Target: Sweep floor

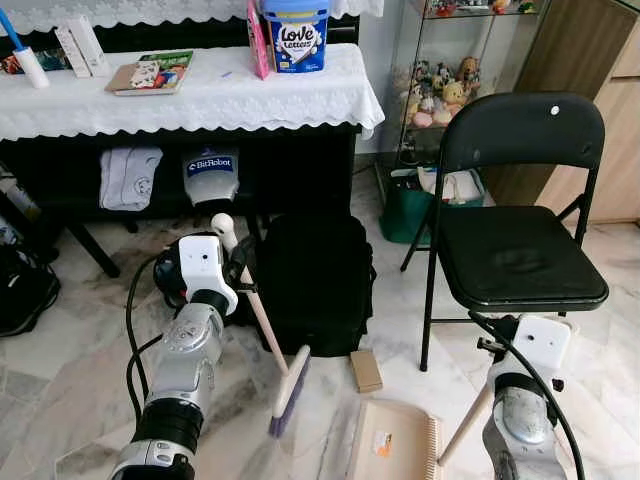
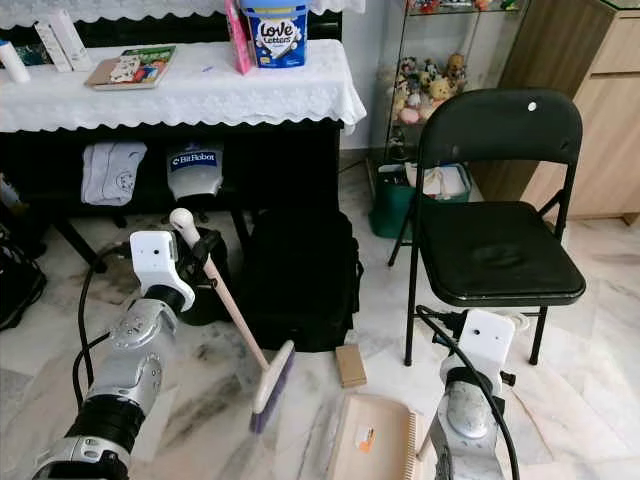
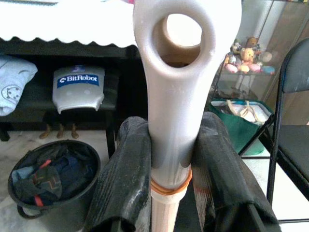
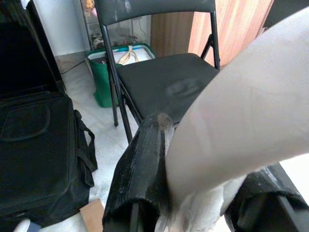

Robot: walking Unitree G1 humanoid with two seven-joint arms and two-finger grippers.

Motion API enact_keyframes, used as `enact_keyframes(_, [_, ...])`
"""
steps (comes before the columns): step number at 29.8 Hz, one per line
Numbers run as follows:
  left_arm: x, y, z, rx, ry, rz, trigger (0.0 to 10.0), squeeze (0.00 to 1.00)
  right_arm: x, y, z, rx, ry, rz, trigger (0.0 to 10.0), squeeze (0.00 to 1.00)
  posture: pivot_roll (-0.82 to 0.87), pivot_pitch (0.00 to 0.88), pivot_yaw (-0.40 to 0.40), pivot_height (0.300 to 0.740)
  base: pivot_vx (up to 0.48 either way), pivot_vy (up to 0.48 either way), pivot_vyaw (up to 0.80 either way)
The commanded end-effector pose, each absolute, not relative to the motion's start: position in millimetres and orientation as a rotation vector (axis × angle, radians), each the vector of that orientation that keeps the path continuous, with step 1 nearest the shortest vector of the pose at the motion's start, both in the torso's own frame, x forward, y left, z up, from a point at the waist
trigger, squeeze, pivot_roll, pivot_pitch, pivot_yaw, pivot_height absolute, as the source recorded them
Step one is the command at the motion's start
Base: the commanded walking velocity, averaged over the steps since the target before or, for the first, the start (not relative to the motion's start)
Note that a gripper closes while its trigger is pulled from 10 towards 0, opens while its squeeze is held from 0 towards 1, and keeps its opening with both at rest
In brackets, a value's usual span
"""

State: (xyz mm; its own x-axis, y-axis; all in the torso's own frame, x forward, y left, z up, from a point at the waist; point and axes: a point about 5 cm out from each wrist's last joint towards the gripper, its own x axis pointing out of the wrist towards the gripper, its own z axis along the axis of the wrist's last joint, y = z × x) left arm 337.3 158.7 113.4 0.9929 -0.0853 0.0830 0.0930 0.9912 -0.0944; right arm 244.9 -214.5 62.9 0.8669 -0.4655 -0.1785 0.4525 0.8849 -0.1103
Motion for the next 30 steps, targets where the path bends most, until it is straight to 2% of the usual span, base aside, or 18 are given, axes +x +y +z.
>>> enact_keyframes(1, [338,161,116,-0.076,-0.113,-0.066,10.0,0.0,241,-219,60,-0.096,0.238,-0.514,10.0,0.0,-0.15,0.076,0.043,0.74,0.0,0.0,0.0])
enact_keyframes(11, [337,164,112,-0.065,-0.106,-0.04,10.0,0.0,236,-229,53,-0.127,0.31,-0.6,10.0,0.0,-0.15,0.075,0.041,0.74,0.0,0.0,0.0])
enact_keyframes(13, [338,165,113,-0.064,-0.11,-0.037,10.0,0.0,240,-225,60,-0.069,0.247,-0.569,10.0,0.0,-0.14,0.071,0.042,0.74,0.0,0.0,0.0])
enact_keyframes(14, [338,166,115,-0.071,-0.117,-0.035,10.0,0.0,248,-216,74,-0.024,0.142,-0.509,10.0,0.0,-0.15,0.069,0.042,0.74,0.0,0.0,0.0])
enact_keyframes(16, [339,165,116,-0.073,-0.123,-0.039,10.0,0.0,252,-212,80,-0.015,0.104,-0.486,10.0,0.0,-0.15,0.069,0.042,0.74,0.0,0.0,0.0])
enact_keyframes(30, [337,163,118,-0.076,-0.139,-0.061,10.0,0.0,257,-202,88,0.024,0.036,-0.418,10.0,0.0,-0.14,0.053,0.043,0.74,0.0,0.0,0.0])
